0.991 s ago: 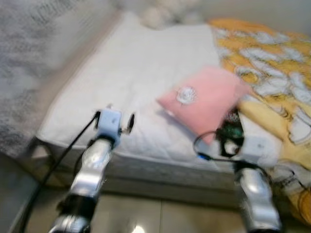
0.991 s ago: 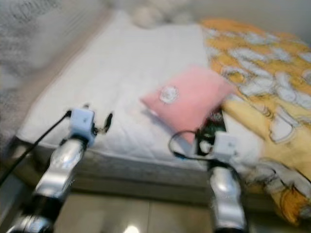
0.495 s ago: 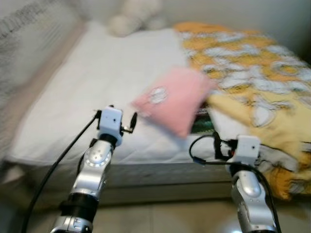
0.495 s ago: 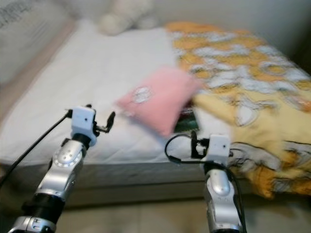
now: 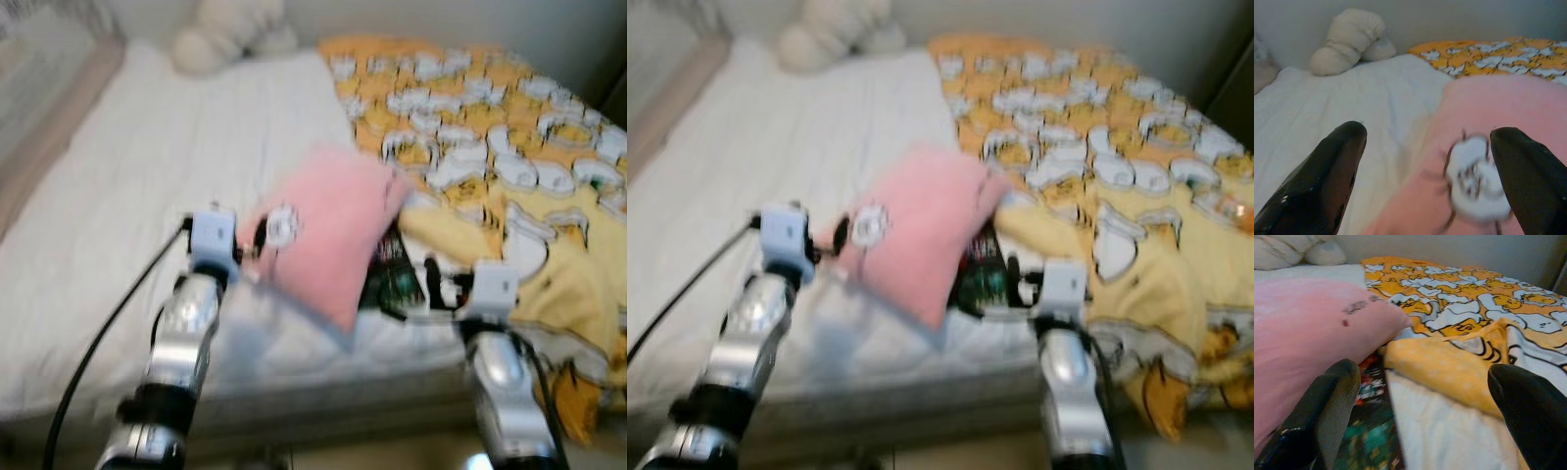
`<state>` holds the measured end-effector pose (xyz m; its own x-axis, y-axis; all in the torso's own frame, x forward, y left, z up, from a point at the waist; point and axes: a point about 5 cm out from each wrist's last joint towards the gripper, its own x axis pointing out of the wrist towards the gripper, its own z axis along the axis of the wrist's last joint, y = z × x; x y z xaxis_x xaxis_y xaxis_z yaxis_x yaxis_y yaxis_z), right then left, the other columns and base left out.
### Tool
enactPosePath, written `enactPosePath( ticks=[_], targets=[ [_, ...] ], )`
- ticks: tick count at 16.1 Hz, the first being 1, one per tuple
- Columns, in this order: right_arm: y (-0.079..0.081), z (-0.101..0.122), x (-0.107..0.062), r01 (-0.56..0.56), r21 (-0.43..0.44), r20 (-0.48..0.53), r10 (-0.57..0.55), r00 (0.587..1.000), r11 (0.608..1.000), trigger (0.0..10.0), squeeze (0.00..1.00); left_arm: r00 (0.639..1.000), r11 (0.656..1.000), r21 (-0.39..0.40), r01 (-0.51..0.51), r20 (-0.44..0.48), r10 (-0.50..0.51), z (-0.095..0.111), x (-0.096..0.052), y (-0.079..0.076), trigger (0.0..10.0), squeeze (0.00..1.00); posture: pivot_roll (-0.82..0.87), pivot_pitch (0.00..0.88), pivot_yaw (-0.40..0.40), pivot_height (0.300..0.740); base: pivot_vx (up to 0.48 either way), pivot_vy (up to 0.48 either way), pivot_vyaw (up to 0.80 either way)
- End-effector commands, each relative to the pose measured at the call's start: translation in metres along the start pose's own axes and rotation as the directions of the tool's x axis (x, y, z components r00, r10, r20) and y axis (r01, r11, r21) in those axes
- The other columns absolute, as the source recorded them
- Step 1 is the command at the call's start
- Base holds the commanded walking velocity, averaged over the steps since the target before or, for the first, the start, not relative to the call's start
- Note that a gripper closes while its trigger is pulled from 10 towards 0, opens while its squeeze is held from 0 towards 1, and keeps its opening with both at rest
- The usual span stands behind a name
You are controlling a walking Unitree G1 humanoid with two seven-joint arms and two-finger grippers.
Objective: Clean up the room
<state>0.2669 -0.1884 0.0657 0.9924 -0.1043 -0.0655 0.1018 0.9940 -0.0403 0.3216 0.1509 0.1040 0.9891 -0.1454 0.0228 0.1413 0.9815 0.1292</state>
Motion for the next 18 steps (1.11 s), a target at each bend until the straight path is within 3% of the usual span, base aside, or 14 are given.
enactPosePath(
  ticks=[1, 4, 7, 9, 11, 13, 16, 18],
  targets=[
    [-0.009, 0.006, 0.0, 0.023, -0.012, 0.018, -0.022, 1.0, 1.0, 10.0, 0.0, 1.0, 1.0, -0.015, 0.013, 0.014, -0.013, 0.005, 0.006, -0.006, 10.0, 0.0, 0.07, 0.0, -0.013, 0.74, 0.405, 0.259, 0.0],
    [-0.01, 0.008, 0.002, 0.047, 0.04, 0.016, -0.048, 0.999, 0.998, 10.0, 0.0, 0.999, 0.999, 0.027, 0.038, 0.001, -0.038, 0.011, 0.019, -0.008, 10.0, 0.0, 0.06, 0.0, -0.011, 0.74, 0.0, 0.287, 0.0],
    [-0.013, 0.003, 0.011, 0.108, 0.244, -0.067, -0.094, 0.993, 0.964, 10.0, 0.0, 0.995, 0.988, 0.117, 0.096, -0.043, -0.092, 0.02, 0.043, -0.016, 10.0, 0.0, 0.06, 0.0, -0.009, 0.74, 0.0, 0.0, 0.0],
    [0.004, -0.003, 0.033, 0.07, 0.377, -0.181, -0.001, 0.984, 0.924, 10.0, 0.0, 0.973, 0.971, 0.143, 0.19, -0.157, -0.167, 0.038, 0.072, -0.02, 10.0, 0.0, 0.01, 0.0, 0.027, 0.74, 0.0, 0.0, 0.0],
    [0.011, -0.001, 0.037, 0.042, 0.421, -0.185, 0.04, 0.982, 0.906, 10.0, 0.0, 0.971, 0.971, 0.132, 0.197, -0.164, -0.175, 0.046, 0.078, -0.014, 10.0, 0.0, -0.01, 0.0, 0.033, 0.74, 0.0, 0.0, 0.0],
    [0.027, 0.0, 0.04, -0.004, 0.517, -0.204, 0.128, 0.97, 0.856, 10.0, 0.0, 0.958, 0.972, 0.086, 0.218, -0.211, -0.196, 0.057, 0.085, -0.002, 10.0, 0.0, -0.02, 0.0, 0.036, 0.74, 0.0, 0.0, 0.0],
    [0.036, -0.006, 0.039, -0.041, 0.518, -0.226, 0.183, 0.957, 0.854, 10.0, 0.0, 0.94, 0.963, 0.135, 0.232, -0.287, -0.186, 0.05, 0.085, 0.0, 10.0, 0.0, -0.05, 0.0, 0.044, 0.74, 0.0, 0.0, 0.0],
    [0.056, 0.0, 0.049, -0.125, 0.494, -0.224, 0.265, 0.938, 0.861, 10.0, 0.0, 0.916, 0.971, 0.14, 0.194, -0.381, -0.128, 0.03, 0.077, 0.008, 10.0, 0.0, -0.08, 0.054, 0.037, 0.74, 0.0, 0.0, 0.0]
  ],
)
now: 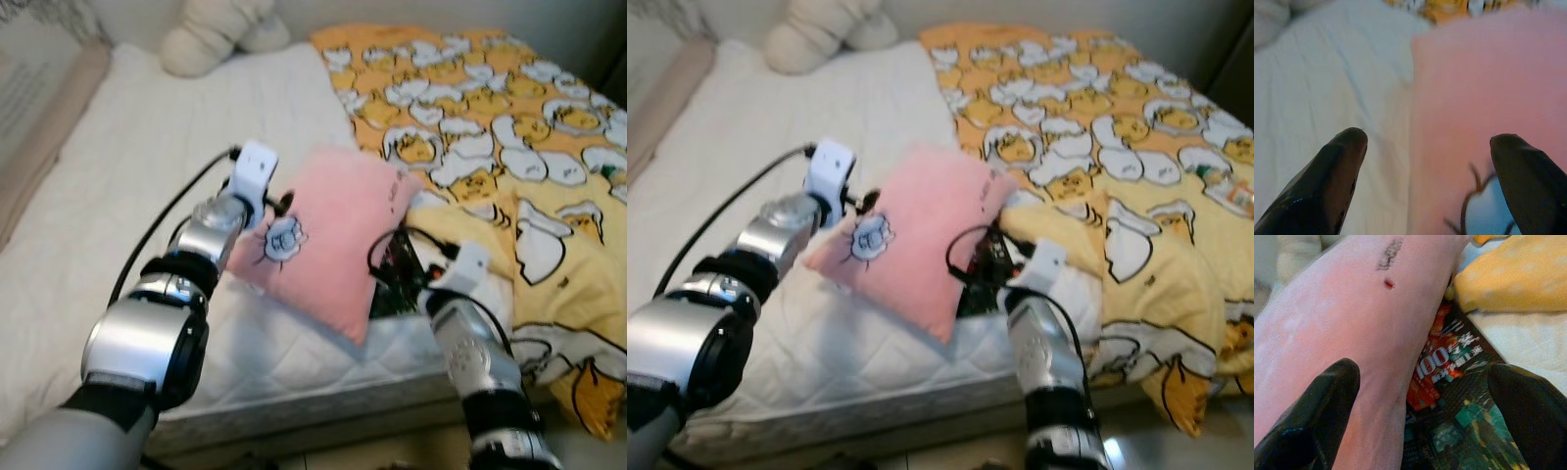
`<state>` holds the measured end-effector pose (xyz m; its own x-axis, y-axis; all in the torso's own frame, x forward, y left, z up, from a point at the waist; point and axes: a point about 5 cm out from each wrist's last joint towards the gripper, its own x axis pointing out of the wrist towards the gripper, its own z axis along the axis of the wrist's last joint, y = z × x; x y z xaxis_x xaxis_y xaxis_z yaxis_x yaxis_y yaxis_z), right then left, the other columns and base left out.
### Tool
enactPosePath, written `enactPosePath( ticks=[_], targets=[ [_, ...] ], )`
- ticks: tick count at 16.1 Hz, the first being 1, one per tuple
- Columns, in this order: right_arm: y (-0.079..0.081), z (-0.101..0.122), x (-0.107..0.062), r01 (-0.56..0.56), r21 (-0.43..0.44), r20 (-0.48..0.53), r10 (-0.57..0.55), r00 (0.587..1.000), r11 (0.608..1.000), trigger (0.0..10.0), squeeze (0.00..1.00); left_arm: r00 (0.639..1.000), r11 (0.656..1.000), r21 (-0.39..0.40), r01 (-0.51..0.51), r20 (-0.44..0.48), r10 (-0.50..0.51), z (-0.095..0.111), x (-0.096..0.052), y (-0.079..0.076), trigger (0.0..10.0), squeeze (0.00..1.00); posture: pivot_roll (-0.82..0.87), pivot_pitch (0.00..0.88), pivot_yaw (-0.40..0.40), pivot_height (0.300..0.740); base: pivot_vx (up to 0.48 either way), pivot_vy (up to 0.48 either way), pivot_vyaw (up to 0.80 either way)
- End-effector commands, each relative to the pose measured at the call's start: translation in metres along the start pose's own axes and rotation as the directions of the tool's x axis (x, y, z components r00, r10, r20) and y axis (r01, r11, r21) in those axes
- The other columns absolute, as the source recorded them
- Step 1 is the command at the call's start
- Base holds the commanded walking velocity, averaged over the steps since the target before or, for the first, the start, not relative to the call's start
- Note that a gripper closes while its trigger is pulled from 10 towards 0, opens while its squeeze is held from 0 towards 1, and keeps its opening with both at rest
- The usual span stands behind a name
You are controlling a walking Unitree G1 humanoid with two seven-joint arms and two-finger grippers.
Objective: Clean up the room
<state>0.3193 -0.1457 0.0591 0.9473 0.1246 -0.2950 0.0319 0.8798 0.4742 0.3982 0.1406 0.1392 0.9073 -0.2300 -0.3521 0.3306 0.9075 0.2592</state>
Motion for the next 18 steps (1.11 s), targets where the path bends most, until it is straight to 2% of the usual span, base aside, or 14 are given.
enactPosePath(
  ticks=[1, 2, 3, 6, 8, 9, 11, 12, 13, 14, 16, 18],
  targets=[
    [0.01, -0.003, 0.004, -0.035, -0.028, -0.028, 0.035, 0.999, 0.999, 10.0, 0.0, 0.999, 1.0, 0.009, 0.003, -0.044, -0.002, -0.008, -0.001, 0.001, 10.0, 0.0, -0.09, 0.059, 0.035, 0.74, 0.0, 0.0, 0.0],
    [0.015, -0.009, 0.007, -0.04, -0.029, -0.058, 0.039, 0.998, 0.999, 10.0, 0.0, 0.996, 0.997, 0.067, 0.025, -0.093, -0.018, -0.017, 0.0, -0.006, 10.0, 0.0, -0.09, 0.088, 0.02, 0.74, 0.0, 0.0, 0.0],
    [0.017, -0.011, 0.009, -0.048, -0.027, -0.072, 0.046, 0.996, 0.998, 10.0, 0.0, 0.994, 0.997, 0.074, 0.019, -0.105, -0.011, -0.019, 0.0, -0.006, 10.0, 0.0, -0.1, 0.098, 0.027, 0.74, 0.0, 0.0, 0.0],
    [0.041, -0.017, 0.015, -0.131, -0.017, -0.103, 0.129, 0.986, 0.991, 10.0, 0.0, 0.991, 0.999, 0.028, -0.017, -0.132, 0.021, -0.027, -0.002, -0.005, 10.0, 0.0, -0.11, 0.118, 0.018, 0.74, 0.0, 0.0, 0.0],
    [0.047, -0.026, 0.019, -0.127, 0.018, -0.147, 0.129, 0.981, 0.992, 10.0, 0.0, 0.99, 1.0, 0.01, 0.013, -0.143, -0.011, -0.03, -0.001, -0.013, 10.0, 0.0, -0.11, 0.124, 0.015, 0.74, 0.0, 0.0, 0.0],
    [0.046, -0.038, 0.02, -0.098, 0.069, -0.196, 0.11, 0.974, 0.993, 10.0, 0.0, 0.986, 0.998, 0.002, 0.065, -0.154, -0.064, -0.032, 0.001, -0.026, 10.0, 0.0, -0.11, 0.135, 0.014, 0.74, 0.0, 0.0, 0.0],
    [0.049, -0.05, 0.02, -0.096, 0.097, -0.273, 0.119, 0.955, 0.991, 10.0, 0.0, 0.978, 0.992, -0.043, 0.118, -0.17, -0.123, -0.035, 0.003, -0.042, 10.0, 0.0, -0.11, 0.135, 0.014, 0.74, 0.0, 0.0, 0.0],
    [0.049, -0.053, 0.02, -0.094, 0.107, -0.295, 0.122, 0.948, 0.99, 9.2, 0.0, 0.964, 0.978, -0.096, 0.183, -0.179, -0.198, -0.038, 0.003, -0.054, 10.0, 0.0, -0.11, 0.136, 0.013, 0.74, 0.0, 0.0, 0.0],
    [0.048, -0.052, 0.02, -0.101, 0.094, -0.297, 0.124, 0.947, 0.991, 0.0, 0.0, 0.939, 0.952, -0.158, 0.262, -0.186, -0.289, -0.041, 0.002, -0.068, 4.4, 0.0, -0.11, 0.129, 0.01, 0.74, 0.0, 0.0, 0.0],
    [0.043, -0.052, 0.02, -0.097, 0.085, -0.297, 0.118, 0.948, 0.992, 0.0, 0.0, 0.922, 0.937, -0.177, 0.303, -0.196, -0.335, -0.044, 0.001, -0.076, 0.0, 0.0, -0.11, 0.122, 0.012, 0.74, 0.0, 0.0, 0.0],
    [0.036, -0.05, 0.02, -0.092, 0.059, -0.297, 0.106, 0.949, 0.994, 0.0, 0.0, 0.927, 0.945, -0.165, 0.284, -0.204, -0.314, -0.046, 0.001, -0.076, 0.0, 0.0, -0.11, 0.11, 0.014, 0.74, 0.0, 0.0, 0.0],
    [0.027, -0.048, 0.019, -0.086, 0.044, -0.296, 0.095, 0.95, 0.995, 0.0, 0.0, 0.918, 0.94, -0.114, 0.322, -0.206, -0.339, -0.048, 0.0, -0.079, 0.0, 0.0, -0.1, 0.097, 0.012, 0.74, 0.0, 0.0, 0.0]
  ],
)
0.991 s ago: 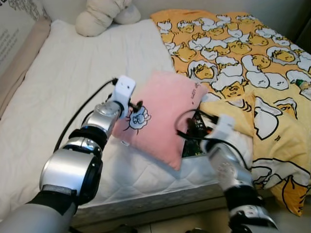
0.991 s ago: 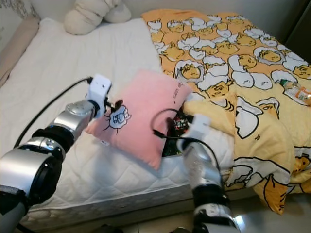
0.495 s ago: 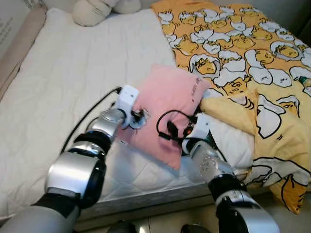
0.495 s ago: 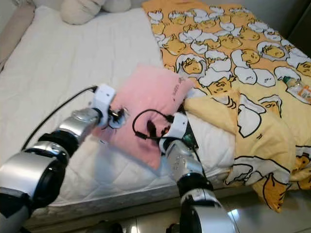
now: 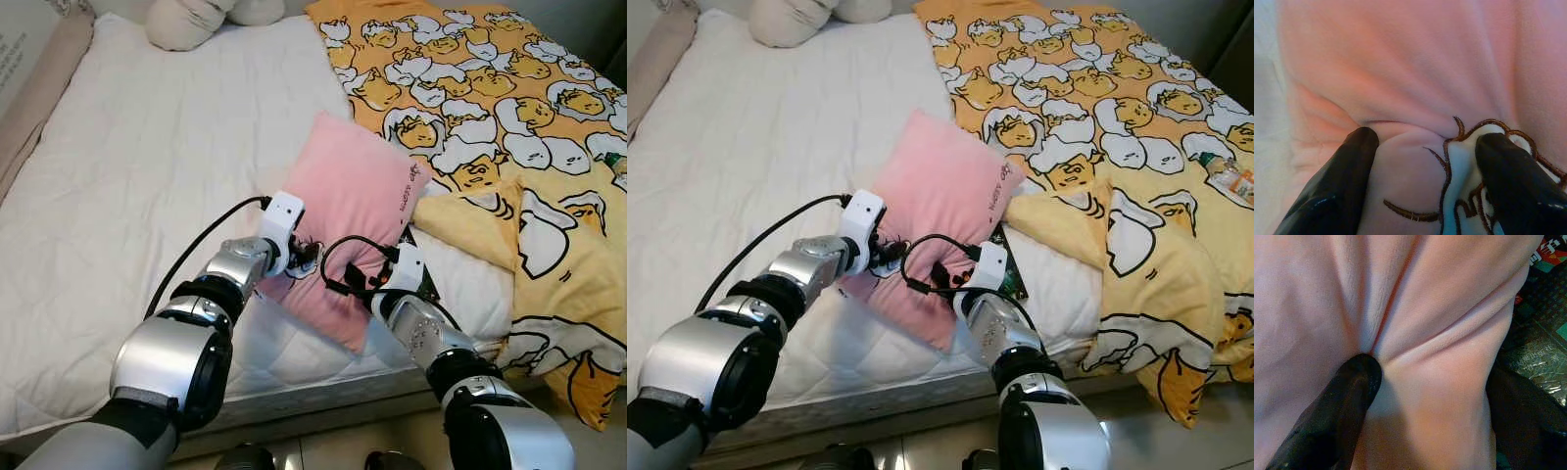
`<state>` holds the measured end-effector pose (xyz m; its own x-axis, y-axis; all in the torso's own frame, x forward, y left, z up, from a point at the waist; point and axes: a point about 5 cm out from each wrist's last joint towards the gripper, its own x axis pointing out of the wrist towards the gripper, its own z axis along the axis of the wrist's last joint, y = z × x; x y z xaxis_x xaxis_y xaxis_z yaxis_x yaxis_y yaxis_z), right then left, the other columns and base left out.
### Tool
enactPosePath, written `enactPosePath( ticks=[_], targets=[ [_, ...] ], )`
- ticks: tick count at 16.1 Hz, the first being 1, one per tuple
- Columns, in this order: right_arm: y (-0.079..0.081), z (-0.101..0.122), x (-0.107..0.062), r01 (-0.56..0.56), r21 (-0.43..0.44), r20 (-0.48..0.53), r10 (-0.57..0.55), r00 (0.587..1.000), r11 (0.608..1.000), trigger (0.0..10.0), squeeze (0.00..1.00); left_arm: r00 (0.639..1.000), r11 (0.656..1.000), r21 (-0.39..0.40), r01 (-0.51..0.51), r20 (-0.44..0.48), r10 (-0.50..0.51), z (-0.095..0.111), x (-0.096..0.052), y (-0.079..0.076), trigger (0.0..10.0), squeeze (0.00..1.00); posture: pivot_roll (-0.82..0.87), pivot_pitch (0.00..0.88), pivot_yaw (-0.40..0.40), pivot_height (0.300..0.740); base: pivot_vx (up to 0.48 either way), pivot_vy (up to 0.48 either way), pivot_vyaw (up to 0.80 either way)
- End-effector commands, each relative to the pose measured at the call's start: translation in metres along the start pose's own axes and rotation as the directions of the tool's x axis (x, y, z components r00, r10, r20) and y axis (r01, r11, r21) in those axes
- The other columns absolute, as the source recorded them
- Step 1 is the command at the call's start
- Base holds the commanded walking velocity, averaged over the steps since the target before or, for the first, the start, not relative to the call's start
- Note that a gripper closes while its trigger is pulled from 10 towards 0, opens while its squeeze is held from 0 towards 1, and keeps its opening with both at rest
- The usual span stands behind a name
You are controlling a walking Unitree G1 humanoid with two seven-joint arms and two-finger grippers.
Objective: Clean up the room
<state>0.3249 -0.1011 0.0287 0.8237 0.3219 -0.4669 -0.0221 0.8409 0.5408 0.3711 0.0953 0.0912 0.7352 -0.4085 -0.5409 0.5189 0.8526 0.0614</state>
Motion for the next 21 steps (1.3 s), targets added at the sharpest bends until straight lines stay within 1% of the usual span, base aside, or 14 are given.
enactPosePath(
  ticks=[1, 4, 7, 10, 11, 12, 13, 14, 15, 16, 17, 18, 19, 21],
  targets=[
    [-0.001, -0.003, 0.0, -0.002, -0.021, -0.023, 0.001, 1.0, 1.0, 0.0, 0.0, 0.996, 0.998, 0.015, 0.068, -0.066, -0.067, -0.016, 0.004, -0.015, 0.0, 0.0, -0.1, 0.092, 0.012, 0.74, 0.0, 0.0, 0.0],
    [-0.006, -0.002, 0.0, 0.012, -0.032, -0.023, -0.013, 1.0, 0.999, 0.0, 0.0, 0.995, 0.998, -0.008, 0.064, -0.071, -0.064, -0.026, 0.003, -0.013, 0.0, 0.0, -0.07, 0.054, 0.007, 0.74, 0.0, 0.0, 0.0],
    [-0.002, 0.002, 0.002, 0.005, 0.005, -0.008, -0.005, 1.0, 1.0, 0.0, 0.0, 0.998, 0.999, -0.024, 0.03, -0.053, -0.032, -0.028, 0.001, -0.007, 0.0, 0.0, -0.03, 0.033, 0.013, 0.74, 0.0, 0.0, 0.0],
    [-0.007, 0.003, 0.001, 0.018, -0.015, -0.005, -0.018, 1.0, 1.0, 0.0, 0.0, 0.999, 0.995, -0.1, -0.029, 0.025, 0.032, -0.021, 0.002, -0.006, 0.0, 0.0, 0.0, 0.0, 0.033, 0.74, 0.0, 0.0, 0.0],
    [-0.008, 0.004, 0.001, 0.022, -0.018, -0.002, -0.022, 1.0, 1.0, 0.0, 0.0, 0.999, 0.995, -0.097, -0.039, 0.031, 0.042, -0.021, 0.002, -0.006, 0.0, 0.0, 0.0, 0.0, 0.033, 0.74, 0.0, 0.0, 0.0],
    [-0.014, 0.008, -0.001, 0.046, -0.016, 0.011, -0.046, 0.999, 0.999, 0.0, 0.0, 0.993, 0.988, -0.127, -0.089, 0.066, 0.098, -0.021, 0.002, -0.004, 0.0, 0.0, 0.02, 0.0, 0.048, 0.74, 0.0, 0.0, 0.0],
    [-0.018, 0.007, -0.002, 0.068, 0.0, 0.017, -0.068, 0.998, 0.998, 0.0, 0.0, 0.993, 0.989, -0.12, -0.082, 0.074, 0.091, -0.022, 0.003, -0.007, 0.0, 0.0, 0.02, 0.0, 0.054, 0.74, 0.0, 0.0, 0.0],
    [-0.027, 0.003, -0.005, 0.113, 0.051, 0.012, -0.114, 0.993, 0.992, 0.0, 0.0, 0.992, 0.99, -0.116, -0.078, 0.088, 0.088, -0.024, 0.004, -0.012, 0.0, 0.0, 0.02, 0.0, 0.054, 0.74, 0.0, 0.0, 0.0],
    [-0.029, 0.006, -0.006, 0.119, 0.065, 0.031, -0.122, 0.992, 0.991, 0.0, 0.0, 0.995, 0.992, -0.118, -0.05, 0.084, 0.06, -0.028, 0.005, -0.018, 0.0, 0.0, 0.03, 0.0, 0.055, 0.74, 0.0, 0.0, 0.0],
    [-0.029, 0.009, -0.006, 0.118, 0.052, 0.045, -0.121, 0.992, 0.992, 0.0, 0.0, 0.995, 0.991, -0.127, -0.038, 0.085, 0.049, -0.029, 0.006, -0.02, 0.0, 0.0, 0.03, 0.0, 0.056, 0.74, 0.0, 0.0, 0.0],
    [-0.03, 0.015, -0.006, 0.123, 0.03, 0.071, -0.125, 0.99, 0.992, 0.0, 0.0, 0.995, 0.992, -0.125, -0.027, 0.092, 0.038, -0.027, 0.007, -0.024, 0.0, 0.0, 0.02, 0.0, 0.061, 0.74, 0.0, 0.0, 0.0],
    [-0.032, 0.018, -0.007, 0.128, 0.02, 0.082, -0.129, 0.988, 0.992, 0.0, 0.0, 0.995, 0.996, -0.084, -0.017, 0.099, 0.025, -0.025, 0.008, -0.027, 0.0, 0.0, 0.02, 0.0, 0.061, 0.74, 0.0, 0.0, 0.0],
    [-0.033, 0.024, -0.008, 0.12, -0.022, 0.099, -0.117, 0.988, 0.993, 0.0, 0.0, 0.99, 0.995, -0.097, -0.025, 0.133, 0.038, -0.015, 0.007, -0.023, 0.0, 0.0, 0.02, 0.0, 0.062, 0.74, 0.0, 0.0, 0.0],
    [-0.033, 0.046, -0.01, 0.102, -0.085, 0.171, -0.086, 0.981, 0.991, 0.0, 0.0, 0.966, 0.995, -0.099, -0.033, 0.253, 0.057, 0.012, 0.002, -0.011, 0.0, 0.0, 0.02, 0.0, 0.06, 0.74, 0.0, 0.0, 0.0]
  ],
)
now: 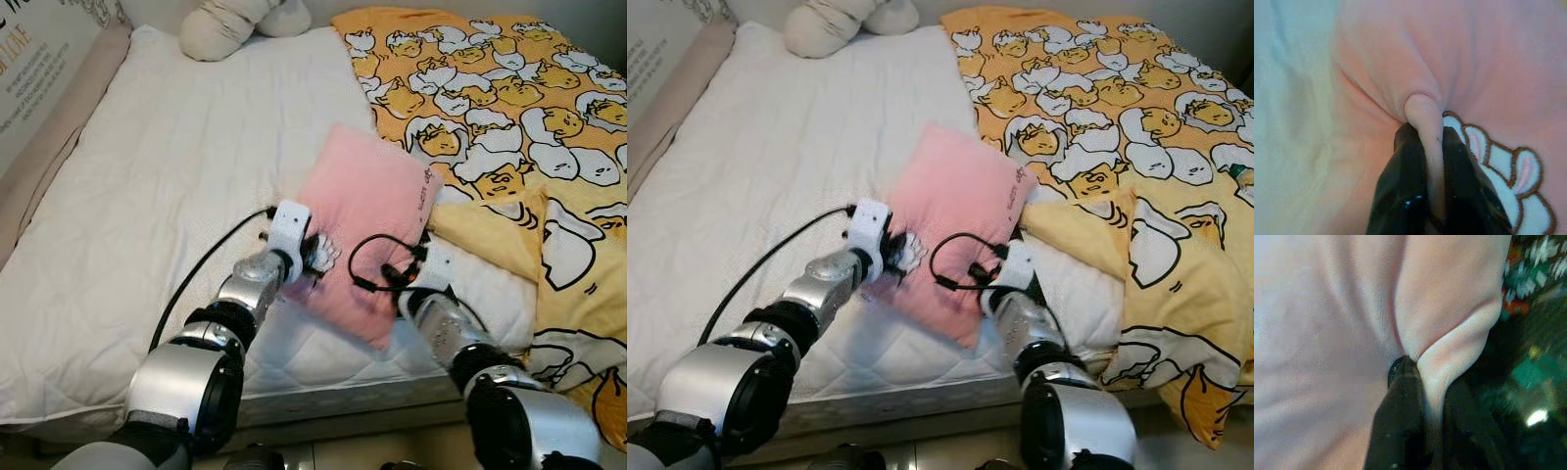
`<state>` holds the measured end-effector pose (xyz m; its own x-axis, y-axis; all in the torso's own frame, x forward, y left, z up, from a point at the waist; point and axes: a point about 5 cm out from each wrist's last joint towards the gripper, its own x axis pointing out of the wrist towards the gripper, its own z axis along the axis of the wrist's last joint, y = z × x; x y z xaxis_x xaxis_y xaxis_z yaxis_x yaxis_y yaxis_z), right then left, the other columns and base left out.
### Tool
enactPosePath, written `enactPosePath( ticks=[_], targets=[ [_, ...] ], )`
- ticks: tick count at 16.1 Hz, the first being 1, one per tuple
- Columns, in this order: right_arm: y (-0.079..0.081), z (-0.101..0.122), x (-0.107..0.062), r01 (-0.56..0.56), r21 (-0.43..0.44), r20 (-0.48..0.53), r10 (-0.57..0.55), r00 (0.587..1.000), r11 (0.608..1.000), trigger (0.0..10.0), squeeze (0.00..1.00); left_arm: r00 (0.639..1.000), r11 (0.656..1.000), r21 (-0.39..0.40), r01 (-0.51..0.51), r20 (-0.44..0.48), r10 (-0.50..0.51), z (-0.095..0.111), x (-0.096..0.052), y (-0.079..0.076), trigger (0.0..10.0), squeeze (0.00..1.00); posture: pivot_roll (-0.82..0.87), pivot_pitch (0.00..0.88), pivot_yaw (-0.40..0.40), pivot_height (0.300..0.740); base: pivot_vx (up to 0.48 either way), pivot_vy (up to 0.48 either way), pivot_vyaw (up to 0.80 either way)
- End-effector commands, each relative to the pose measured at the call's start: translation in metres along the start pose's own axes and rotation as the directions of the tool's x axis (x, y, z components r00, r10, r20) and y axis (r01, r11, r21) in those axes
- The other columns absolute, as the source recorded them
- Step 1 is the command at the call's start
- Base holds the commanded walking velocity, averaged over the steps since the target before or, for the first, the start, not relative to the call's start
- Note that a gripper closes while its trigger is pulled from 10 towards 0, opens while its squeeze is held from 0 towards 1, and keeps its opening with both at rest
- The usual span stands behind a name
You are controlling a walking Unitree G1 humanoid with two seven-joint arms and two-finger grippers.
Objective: Clean up the room
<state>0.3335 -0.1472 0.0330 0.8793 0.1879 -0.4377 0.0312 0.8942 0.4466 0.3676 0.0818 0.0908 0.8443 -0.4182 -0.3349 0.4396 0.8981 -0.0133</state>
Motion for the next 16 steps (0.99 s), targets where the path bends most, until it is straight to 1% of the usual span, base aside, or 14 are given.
enactPosePath(
  ticks=[1, 2, 3, 4, 5, 6, 7, 8, 9, 10, 11, 12, 14, 16],
  targets=[
    [0.006, 0.039, 0.002, -0.027, -0.06, 0.129, 0.035, 0.991, 0.998, 0.0, 0.0, 0.993, 1.0, -0.003, 0.016, 0.12, -0.016, 0.029, 0.001, 0.005, 0.0, 0.0, 0.01, 0.0, 0.064, 0.74, 0.0, 0.0, 0.0],
    [0.01, 0.054, 0.002, -0.05, -0.087, 0.18, 0.065, 0.982, 0.995, 0.0, 0.0, 0.985, 1.0, 0.002, 0.005, 0.172, -0.005, 0.04, 0.0, 0.01, 0.0, 0.0, 0.0, 0.0, 0.067, 0.74, 0.0, 0.0, 0.0],
    [0.014, 0.064, 0.002, -0.064, -0.109, 0.214, 0.086, 0.973, 0.992, 0.0, 0.0, 0.979, 1.0, -0.002, -0.005, 0.202, 0.005, 0.045, -0.002, 0.013, 0.0, 0.0, 0.0, 0.0, 0.065, 0.74, 0.0, 0.0, 0.0],
    [0.025, 0.098, -0.005, -0.09, -0.213, 0.311, 0.155, 0.938, 0.973, 0.0, 0.0, 0.948, 0.998, -0.034, -0.05, 0.312, 0.058, 0.064, -0.009, 0.026, 0.0, 0.0, 0.0, 0.0, 0.057, 0.74, 0.0, 0.0, 0.0],
    [0.03, 0.11, -0.009, -0.111, -0.249, 0.341, 0.194, 0.92, 0.962, 0.0, 0.0, 0.933, 0.995, -0.041, -0.096, 0.343, 0.104, 0.068, -0.013, 0.033, 0.0, 0.0, 0.01, 0.0, 0.046, 0.74, 0.0, 0.0, 0.0],
    [0.035, 0.12, -0.013, -0.136, -0.302, 0.342, 0.241, 0.908, 0.943, 0.0, 0.0, 0.921, 0.985, -0.023, -0.171, 0.351, 0.168, 0.067, -0.017, 0.041, 0.0, 0.0, 0.01, 0.0, 0.036, 0.74, 0.0, 0.0, 0.0],
    [0.033, 0.124, -0.015, -0.102, -0.347, 0.341, 0.227, 0.912, 0.932, 0.0, 0.0, 0.921, 0.984, -0.029, -0.176, 0.348, 0.175, 0.064, -0.018, 0.042, 0.0, 0.0, 0.02, 0.0, 0.025, 0.74, 0.0, 0.0, 0.0],
    [0.025, 0.125, -0.016, -0.042, -0.384, 0.332, 0.18, 0.926, 0.923, 10.0, 0.0, 0.916, 0.976, -0.057, -0.211, 0.338, 0.218, 0.056, -0.02, 0.044, 1.1, 0.0, 0.03, 0.0, 0.013, 0.74, 0.0, 0.0, 0.0],
    [0.017, 0.12, -0.016, -0.016, -0.377, 0.329, 0.15, 0.932, 0.926, 10.0, 0.0, 0.913, 0.972, -0.089, -0.215, 0.335, 0.233, 0.052, -0.02, 0.041, 10.0, 0.0, 0.04, 0.0, 0.005, 0.74, 0.0, 0.0, 0.0],
    [0.013, 0.115, -0.017, 0.003, -0.386, 0.327, 0.133, 0.936, 0.922, 10.0, 0.0, 0.913, 0.974, -0.118, -0.193, 0.343, 0.222, 0.052, -0.019, 0.036, 10.0, 0.0, 0.04, 0.0, 0.006, 0.74, 0.0, 0.0, 0.0],
    [0.012, 0.113, -0.019, 0.021, -0.385, 0.341, 0.121, 0.932, 0.923, 10.0, 0.0, 0.901, 0.97, -0.12, -0.21, 0.361, 0.24, 0.055, -0.018, 0.032, 10.0, 0.0, 0.04, 0.0, 0.008, 0.74, 0.0, 0.0, 0.59],
    [0.012, 0.112, -0.019, 0.022, -0.376, 0.346, 0.119, 0.931, 0.926, 10.0, 0.0, 0.893, 0.966, -0.105, -0.235, 0.369, 0.258, 0.058, -0.018, 0.03, 10.0, 0.0, 0.04, 0.0, 0.009, 0.74, 0.0, 0.0, 0.6],
    [0.014, 0.112, -0.018, 0.019, -0.384, 0.337, 0.121, 0.933, 0.923, 10.0, 0.0, 0.887, 0.969, -0.096, -0.226, 0.392, 0.245, 0.061, -0.018, 0.026, 10.0, 0.0, 0.03, 0.0, 0.015, 0.74, 0.0, 0.0, 0.53],
    [0.017, 0.111, -0.017, 0.006, -0.405, 0.328, 0.139, 0.934, 0.914, 10.0, 0.0, 0.888, 0.977, -0.081, -0.199, 0.407, 0.215, 0.064, -0.017, 0.019, 10.0, 0.0, 0.03, 0.0, 0.018, 0.74, 0.0, 0.48, 0.52]
  ],
)
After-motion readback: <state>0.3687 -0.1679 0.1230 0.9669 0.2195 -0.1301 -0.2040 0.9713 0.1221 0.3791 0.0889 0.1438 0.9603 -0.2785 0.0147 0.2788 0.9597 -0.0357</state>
